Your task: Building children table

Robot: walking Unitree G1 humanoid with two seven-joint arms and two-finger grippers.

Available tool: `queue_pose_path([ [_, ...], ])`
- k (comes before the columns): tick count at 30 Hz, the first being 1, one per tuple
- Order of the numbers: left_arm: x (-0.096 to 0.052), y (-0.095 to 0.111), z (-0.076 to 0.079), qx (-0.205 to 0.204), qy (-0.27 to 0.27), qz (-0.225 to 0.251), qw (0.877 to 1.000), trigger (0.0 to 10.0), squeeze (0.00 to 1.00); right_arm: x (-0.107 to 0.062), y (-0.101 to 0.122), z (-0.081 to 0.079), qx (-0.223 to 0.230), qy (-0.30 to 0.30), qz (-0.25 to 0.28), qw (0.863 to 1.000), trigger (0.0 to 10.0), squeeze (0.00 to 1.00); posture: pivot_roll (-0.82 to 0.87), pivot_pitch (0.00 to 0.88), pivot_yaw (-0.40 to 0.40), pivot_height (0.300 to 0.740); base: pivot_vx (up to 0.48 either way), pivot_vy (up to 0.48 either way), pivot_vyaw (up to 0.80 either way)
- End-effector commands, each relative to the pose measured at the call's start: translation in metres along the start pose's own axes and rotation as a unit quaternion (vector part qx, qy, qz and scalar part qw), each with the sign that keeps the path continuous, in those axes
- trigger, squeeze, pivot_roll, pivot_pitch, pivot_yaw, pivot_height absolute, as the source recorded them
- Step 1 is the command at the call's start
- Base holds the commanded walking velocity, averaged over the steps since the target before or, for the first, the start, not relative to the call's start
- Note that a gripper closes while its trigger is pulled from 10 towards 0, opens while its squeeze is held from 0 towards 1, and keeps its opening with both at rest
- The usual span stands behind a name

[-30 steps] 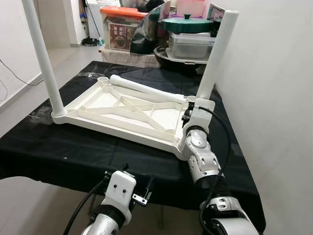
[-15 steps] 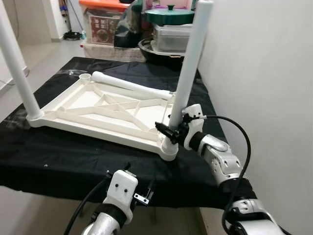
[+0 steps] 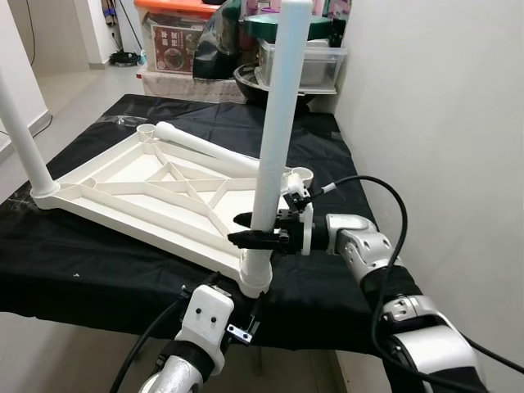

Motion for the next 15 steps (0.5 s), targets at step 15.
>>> queue_pose_path([
  [15, -0.001, -0.002, 0.002, -0.001, -0.009, -0.003, 1.0, 10.0, 0.0, -0.082, -0.027, 0.089, 0.054, -0.576, 0.077, 0.812, 0.0, 0.0, 0.1, 0.037, -0.088, 0.74, 0.0, 0.0, 0.0],
])
Point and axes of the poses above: a point about 5 cm out from each wrist's last joint towards the gripper, its own x axis pointing out of the wrist towards the gripper, its own y axis along the axis of the wrist's last joint, z = x × y, the point moved 5 cm from there along x, pointing out of the wrist towards the gripper, and after that the axes turned 10 degrees about x, right-handed, at the moved point
